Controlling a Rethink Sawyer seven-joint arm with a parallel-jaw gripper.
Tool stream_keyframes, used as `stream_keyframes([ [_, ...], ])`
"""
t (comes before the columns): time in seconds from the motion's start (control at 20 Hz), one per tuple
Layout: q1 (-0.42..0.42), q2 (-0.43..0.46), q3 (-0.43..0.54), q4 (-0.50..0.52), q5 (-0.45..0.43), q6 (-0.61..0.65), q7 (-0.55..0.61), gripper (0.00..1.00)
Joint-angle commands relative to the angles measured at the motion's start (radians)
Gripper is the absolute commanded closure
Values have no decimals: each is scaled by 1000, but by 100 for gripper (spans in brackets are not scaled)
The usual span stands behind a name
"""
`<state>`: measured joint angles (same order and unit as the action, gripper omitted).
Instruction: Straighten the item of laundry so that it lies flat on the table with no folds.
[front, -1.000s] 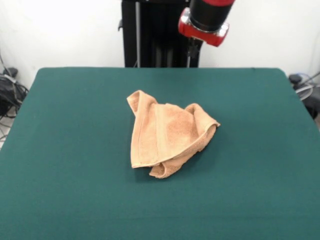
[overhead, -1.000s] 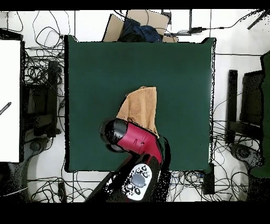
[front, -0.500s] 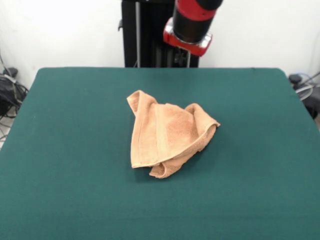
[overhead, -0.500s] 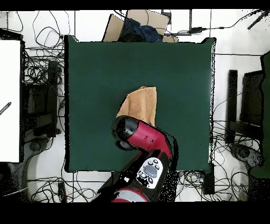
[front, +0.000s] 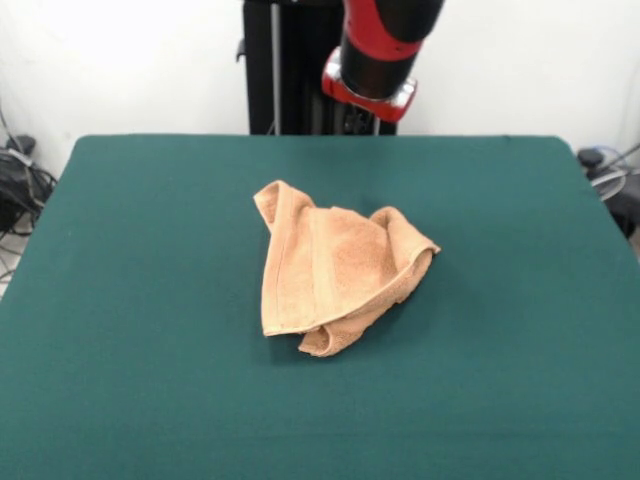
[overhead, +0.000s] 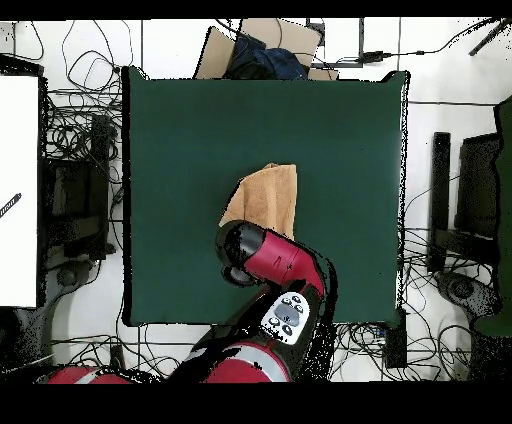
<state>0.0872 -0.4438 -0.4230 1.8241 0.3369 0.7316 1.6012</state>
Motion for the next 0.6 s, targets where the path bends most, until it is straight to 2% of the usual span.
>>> stream_keyframes([
  [0.05,-11,43,139,-88,9,3,173,100],
  [0.35,-29,90,153,-153,8,37,165,100],
  [0.6,-30,109,161,-159,26,-16,182,100],
])
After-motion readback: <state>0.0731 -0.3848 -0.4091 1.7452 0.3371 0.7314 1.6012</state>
